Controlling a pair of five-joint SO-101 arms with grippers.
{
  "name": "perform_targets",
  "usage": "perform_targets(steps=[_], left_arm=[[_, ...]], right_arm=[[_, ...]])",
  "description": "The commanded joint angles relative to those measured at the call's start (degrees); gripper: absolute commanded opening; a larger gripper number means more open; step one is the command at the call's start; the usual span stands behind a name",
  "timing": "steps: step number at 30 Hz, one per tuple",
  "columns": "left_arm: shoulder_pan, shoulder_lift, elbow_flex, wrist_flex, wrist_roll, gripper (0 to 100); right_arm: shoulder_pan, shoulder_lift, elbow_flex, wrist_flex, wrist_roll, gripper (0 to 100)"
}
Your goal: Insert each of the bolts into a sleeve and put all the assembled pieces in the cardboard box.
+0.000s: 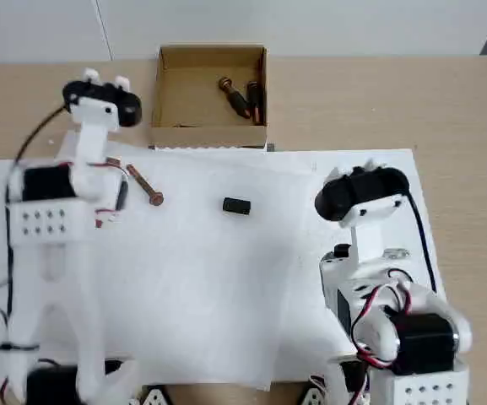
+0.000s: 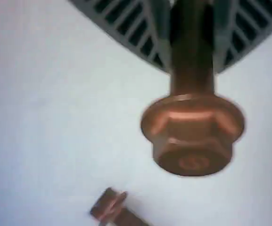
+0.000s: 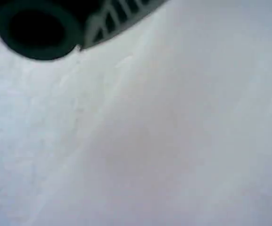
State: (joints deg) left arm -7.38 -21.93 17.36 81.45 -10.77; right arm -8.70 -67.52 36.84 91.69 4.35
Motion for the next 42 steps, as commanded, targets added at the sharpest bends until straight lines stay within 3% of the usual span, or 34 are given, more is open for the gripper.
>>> perform_targets(steps=[1, 19, 27, 33, 42], left_arm=[[2.8, -10.6, 7.8, -7.3, 3.5, 0], [10.7, -43.3, 39.6, -29.2, 24.3, 0], [17.9, -58.6, 53.6, -39.1, 26.5, 0], [20.5, -70.9, 60.0, -40.2, 27.1, 0], [23.2, -82.5, 64.5, -40.3, 38.3, 0]], right_arm=[[0.4, -3.2, 2.5, -2.6, -0.7, 0.3], [-0.6, -25.6, 22.9, -17.5, -0.7, 0.3], [-10.5, -36.4, 32.0, -21.4, -0.7, 0.3], [-15.1, -36.4, 36.5, -28.5, -0.7, 0.3], [-26.5, -36.4, 44.3, -39.3, -0.7, 0.3]])
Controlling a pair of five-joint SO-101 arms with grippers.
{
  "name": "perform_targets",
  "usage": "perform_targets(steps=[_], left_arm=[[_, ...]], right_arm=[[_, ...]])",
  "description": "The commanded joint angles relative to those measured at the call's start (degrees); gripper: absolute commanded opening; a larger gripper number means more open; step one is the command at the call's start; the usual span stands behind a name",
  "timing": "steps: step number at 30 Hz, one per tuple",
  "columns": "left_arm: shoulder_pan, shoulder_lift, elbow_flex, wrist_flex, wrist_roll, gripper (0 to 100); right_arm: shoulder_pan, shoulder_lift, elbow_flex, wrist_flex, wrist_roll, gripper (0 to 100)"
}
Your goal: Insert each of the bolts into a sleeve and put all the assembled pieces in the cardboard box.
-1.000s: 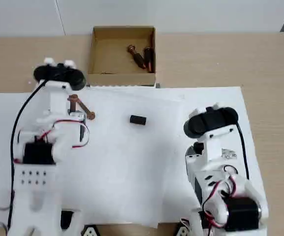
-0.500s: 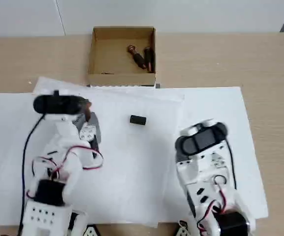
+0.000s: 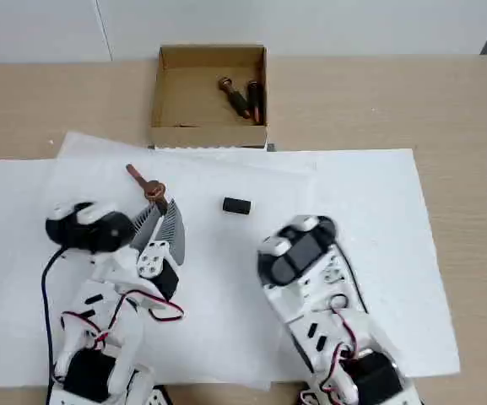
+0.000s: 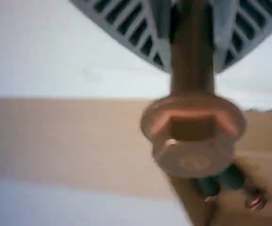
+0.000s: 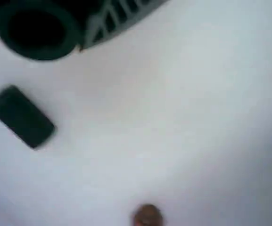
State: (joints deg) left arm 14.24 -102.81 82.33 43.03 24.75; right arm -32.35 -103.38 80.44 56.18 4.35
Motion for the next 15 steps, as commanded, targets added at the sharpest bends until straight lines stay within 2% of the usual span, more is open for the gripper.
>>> perform_targets(steps=[1, 5, 12, 15], left_arm=[[2.2, -1.4, -0.5, -1.9, 4.7, 0], [5.6, -1.4, -1.4, -2.7, 10.7, 0], [6.9, -1.5, -1.3, -11.9, 11.0, 0], [7.4, -1.5, -1.3, -12.7, 11.0, 0]], right_arm=[[-3.8, -0.5, 1.5, -4.9, -0.7, 0.3], [-6.5, -0.5, 4.6, -9.1, -0.4, 0.3], [-10.5, -0.5, 5.6, -11.0, -0.3, 0.3], [-11.4, -0.5, 5.6, -11.1, -0.3, 0.3]])
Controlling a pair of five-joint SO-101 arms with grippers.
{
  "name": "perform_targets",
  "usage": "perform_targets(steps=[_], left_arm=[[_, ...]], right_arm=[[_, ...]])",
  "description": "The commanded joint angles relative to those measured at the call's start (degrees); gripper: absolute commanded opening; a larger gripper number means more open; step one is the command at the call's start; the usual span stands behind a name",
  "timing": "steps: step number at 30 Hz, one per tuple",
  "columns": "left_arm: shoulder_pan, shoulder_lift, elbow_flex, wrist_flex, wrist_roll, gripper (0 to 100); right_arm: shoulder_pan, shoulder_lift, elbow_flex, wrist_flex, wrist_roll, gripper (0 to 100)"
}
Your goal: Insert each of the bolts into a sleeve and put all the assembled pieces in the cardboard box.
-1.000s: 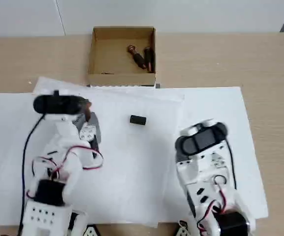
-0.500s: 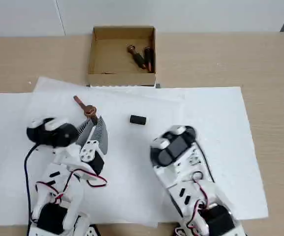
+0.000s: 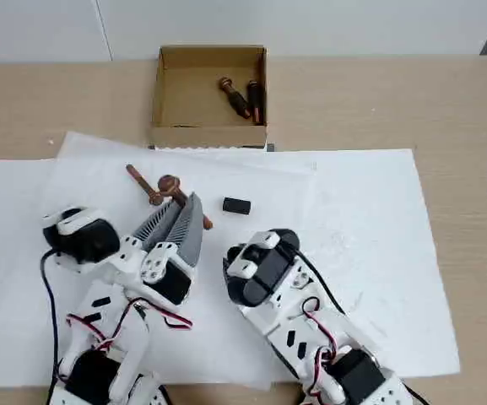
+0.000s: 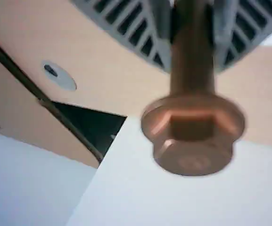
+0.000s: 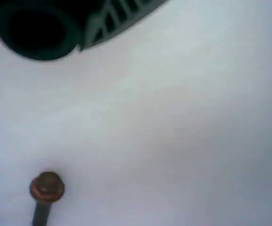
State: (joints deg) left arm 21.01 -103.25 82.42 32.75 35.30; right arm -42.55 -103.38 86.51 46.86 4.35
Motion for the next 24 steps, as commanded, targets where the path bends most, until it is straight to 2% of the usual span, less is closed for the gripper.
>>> perform_targets(steps=[1, 8, 15, 24], left_arm=[[1.2, -1.1, -1.4, -2.3, 0.4, 0], [7.6, -1.1, -1.4, 2.0, 0.4, 0], [8.0, -1.1, -1.4, 6.4, 0.4, 0], [10.6, -0.9, 0.7, 6.7, 0.4, 0]], right_arm=[[-1.2, -0.5, -0.4, -1.8, -0.3, 0.3], [-0.8, -0.5, -0.9, -1.8, -0.2, 0.3], [-0.8, -0.5, -2.6, -1.7, -0.2, 0.3], [-0.8, -0.5, -3.7, -1.8, 2.3, 0.3]])
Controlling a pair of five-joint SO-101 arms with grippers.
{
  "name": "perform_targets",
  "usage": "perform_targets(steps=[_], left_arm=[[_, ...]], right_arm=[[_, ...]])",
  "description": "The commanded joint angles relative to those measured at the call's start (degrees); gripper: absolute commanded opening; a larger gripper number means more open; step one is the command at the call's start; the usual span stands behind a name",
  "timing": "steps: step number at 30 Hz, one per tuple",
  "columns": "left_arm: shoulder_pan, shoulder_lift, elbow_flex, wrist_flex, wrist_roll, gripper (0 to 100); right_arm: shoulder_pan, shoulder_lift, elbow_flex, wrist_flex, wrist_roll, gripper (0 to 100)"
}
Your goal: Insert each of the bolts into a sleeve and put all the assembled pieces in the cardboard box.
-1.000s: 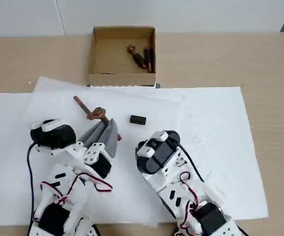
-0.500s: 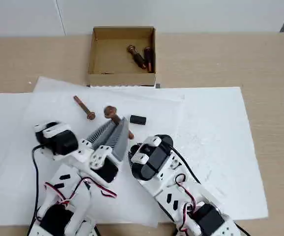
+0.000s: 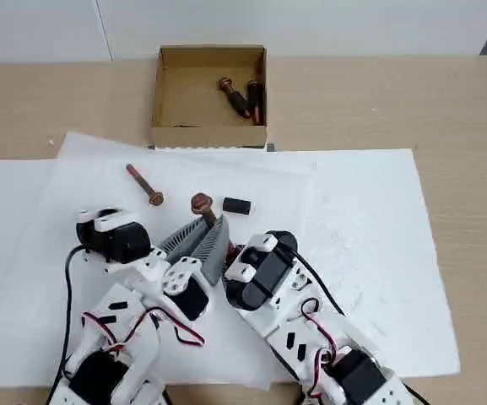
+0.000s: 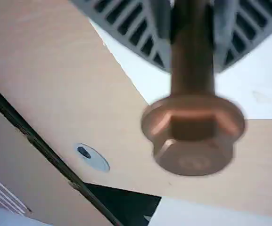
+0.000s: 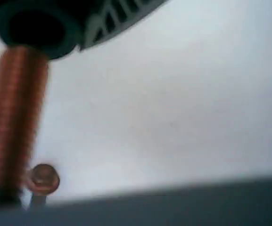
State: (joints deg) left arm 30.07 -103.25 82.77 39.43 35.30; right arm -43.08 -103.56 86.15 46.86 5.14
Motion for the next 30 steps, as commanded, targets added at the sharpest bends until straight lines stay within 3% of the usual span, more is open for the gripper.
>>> perform_targets(steps=[1, 25, 30], left_arm=[[2.0, -0.9, 1.1, 0.0, 0.4, 0], [1.8, -1.0, 2.5, -0.4, 0.0, 0], [-1.1, -1.0, 2.6, -4.1, 0.0, 0]], right_arm=[[-0.3, -0.3, -3.3, -1.8, 1.8, 0.3], [2.2, -0.3, -4.7, -1.5, 1.8, 0.3], [2.2, -0.3, -4.7, -1.3, 1.8, 0.3]])
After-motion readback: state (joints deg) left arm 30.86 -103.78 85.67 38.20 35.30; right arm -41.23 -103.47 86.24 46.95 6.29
